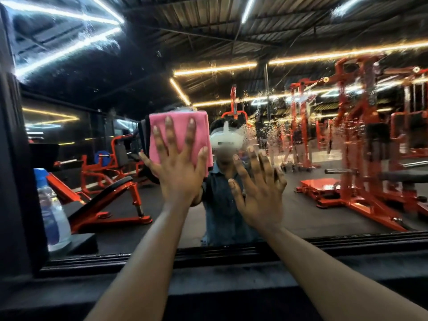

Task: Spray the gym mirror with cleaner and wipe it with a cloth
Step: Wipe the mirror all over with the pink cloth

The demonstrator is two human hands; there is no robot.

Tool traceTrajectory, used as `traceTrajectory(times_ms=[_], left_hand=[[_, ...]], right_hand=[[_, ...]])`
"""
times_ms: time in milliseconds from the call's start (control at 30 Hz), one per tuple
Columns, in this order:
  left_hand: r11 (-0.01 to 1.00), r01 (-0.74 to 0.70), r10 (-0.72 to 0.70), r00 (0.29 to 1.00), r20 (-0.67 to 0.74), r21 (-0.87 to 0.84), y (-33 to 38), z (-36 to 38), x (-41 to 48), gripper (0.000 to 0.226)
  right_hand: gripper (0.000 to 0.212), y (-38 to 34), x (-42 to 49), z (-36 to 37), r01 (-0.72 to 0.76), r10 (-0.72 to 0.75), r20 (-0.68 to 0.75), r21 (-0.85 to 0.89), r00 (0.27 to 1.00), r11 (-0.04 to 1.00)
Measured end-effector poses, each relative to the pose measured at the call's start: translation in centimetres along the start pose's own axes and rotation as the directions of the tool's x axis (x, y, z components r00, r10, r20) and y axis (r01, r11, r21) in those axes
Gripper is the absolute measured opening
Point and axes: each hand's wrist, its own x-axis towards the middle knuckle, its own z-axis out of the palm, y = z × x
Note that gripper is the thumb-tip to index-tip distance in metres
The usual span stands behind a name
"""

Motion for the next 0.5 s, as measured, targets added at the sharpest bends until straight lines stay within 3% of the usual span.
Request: traceTrajectory(times_ms=[167,267,400,500], left_hand=[[1.000,0.017,-0.013,0.969,0.245,-0.013,-0.4,2.0,-13.2,0.073],[0.999,0.034,-0.035,0.933,0.359,0.009,-0.9,2.7,-15.0,0.075],[0.997,-0.063,0.044,0.919,0.391,0.036,-1.8,1.9,-11.2,0.074],[0.999,0.044,-0.036,0.930,0.366,-0.013,-0.8,1.7,-11.3,0.075]], right_hand=[[0.062,0.0,0.2,-0.1,0.001,-0.001,0.000,0.007,1.000,1.000],[0.061,-0.2,0.1,-0.3,0.006,-0.006,-0.010,0.003,1.000,1.000],[0.063,0.1,0.3,-0.2,-0.006,0.006,0.011,0.011,1.000,1.000],[0.062,-0.2,0.3,-0.1,-0.020,0.020,0.027,-0.007,0.999,1.000]])
